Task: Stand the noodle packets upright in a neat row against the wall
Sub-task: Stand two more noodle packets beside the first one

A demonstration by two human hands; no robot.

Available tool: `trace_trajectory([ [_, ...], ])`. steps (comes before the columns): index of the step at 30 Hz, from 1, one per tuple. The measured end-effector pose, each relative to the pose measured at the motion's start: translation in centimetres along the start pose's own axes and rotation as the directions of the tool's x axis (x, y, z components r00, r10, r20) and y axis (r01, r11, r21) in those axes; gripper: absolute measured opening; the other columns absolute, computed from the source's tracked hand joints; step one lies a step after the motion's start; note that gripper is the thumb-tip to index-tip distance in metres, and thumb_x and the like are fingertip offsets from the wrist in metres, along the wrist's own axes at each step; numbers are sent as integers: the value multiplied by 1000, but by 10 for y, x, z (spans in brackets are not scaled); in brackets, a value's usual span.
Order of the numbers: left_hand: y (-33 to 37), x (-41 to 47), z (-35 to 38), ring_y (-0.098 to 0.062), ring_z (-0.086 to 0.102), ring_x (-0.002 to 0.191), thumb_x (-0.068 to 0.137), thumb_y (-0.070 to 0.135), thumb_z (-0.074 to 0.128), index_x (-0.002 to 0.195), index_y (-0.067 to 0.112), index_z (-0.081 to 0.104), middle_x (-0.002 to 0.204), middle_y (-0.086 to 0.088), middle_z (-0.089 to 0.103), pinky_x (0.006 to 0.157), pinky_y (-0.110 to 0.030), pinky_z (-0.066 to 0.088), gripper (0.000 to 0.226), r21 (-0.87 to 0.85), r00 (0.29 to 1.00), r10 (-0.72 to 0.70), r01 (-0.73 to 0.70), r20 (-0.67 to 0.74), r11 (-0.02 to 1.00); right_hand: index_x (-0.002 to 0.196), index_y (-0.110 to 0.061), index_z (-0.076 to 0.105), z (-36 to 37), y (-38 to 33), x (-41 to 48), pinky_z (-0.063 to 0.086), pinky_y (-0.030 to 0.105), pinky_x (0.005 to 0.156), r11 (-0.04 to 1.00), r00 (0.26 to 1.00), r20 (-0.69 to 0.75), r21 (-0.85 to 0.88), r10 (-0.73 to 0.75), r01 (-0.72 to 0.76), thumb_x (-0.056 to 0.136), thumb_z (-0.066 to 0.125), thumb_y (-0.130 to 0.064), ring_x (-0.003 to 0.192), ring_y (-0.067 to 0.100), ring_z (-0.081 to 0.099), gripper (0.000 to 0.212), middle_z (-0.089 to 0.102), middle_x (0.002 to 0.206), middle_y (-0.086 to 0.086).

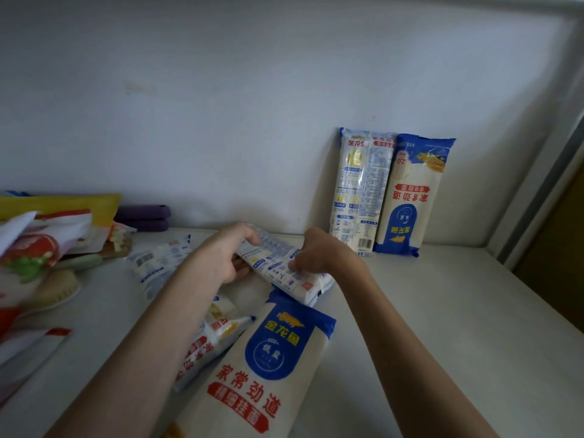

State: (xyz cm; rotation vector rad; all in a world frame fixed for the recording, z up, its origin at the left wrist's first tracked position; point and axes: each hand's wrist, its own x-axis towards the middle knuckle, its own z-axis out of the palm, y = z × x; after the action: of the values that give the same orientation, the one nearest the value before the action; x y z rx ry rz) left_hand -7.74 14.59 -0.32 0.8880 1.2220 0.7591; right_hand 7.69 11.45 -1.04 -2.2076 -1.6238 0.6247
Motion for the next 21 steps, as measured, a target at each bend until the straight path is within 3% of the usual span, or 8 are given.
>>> trace_trajectory([
  [5,1,2,4,-30,61,78,82,-9,55,94,5,49,85,-16,58,91,-44,52,19,71,998,-6,1,59,997,105,-1,57,-4,1,1,38,26,53,1000,999,39,29,6,-8,79,74,-25,80,21,54,39,56,84,5],
  [9,-1,8,0,-36,67,100,86,-12,55,111,3,50,112,-23,64,74,-48,59,29,118,999,10,-16,46,993,91,4,63,-9,1,0,53,33,73,993,999,36,120,-6,1,77,77,-17,83,24,65,29,66,89,13],
  [11,-2,7,1,-39,67,102,87,-15,52,108,1,52,116,-26,63,72,-49,58,27,134,998,37,-44,52,990,74,0,61,-13,4,-1,55,31,69,980,999,47,200,-9,0,75,79,-11,76,23,67,21,67,80,12],
  [13,-1,8,2,-39,66,102,87,-19,51,106,-1,54,117,-26,64,74,-50,58,27,139,996,73,-81,59,987,71,-5,58,-17,5,-3,56,31,65,955,999,33,295,-4,-6,72,81,-5,68,19,65,23,66,75,9],
  [18,8,9,4,-29,66,84,81,-25,53,104,-1,58,111,-22,68,57,-39,54,33,72,978,209,-210,22,975,91,-6,53,-23,6,-6,60,33,66,883,999,-13,467,-39,41,66,83,1,77,21,69,40,68,87,7],
  [21,11,10,6,-26,69,85,78,-23,61,109,1,55,104,-16,70,64,-42,58,40,54,928,371,-369,-36,928,108,-5,53,-23,6,-6,61,34,65,797,998,-47,601,-43,63,62,84,5,81,24,71,57,69,94,9],
])
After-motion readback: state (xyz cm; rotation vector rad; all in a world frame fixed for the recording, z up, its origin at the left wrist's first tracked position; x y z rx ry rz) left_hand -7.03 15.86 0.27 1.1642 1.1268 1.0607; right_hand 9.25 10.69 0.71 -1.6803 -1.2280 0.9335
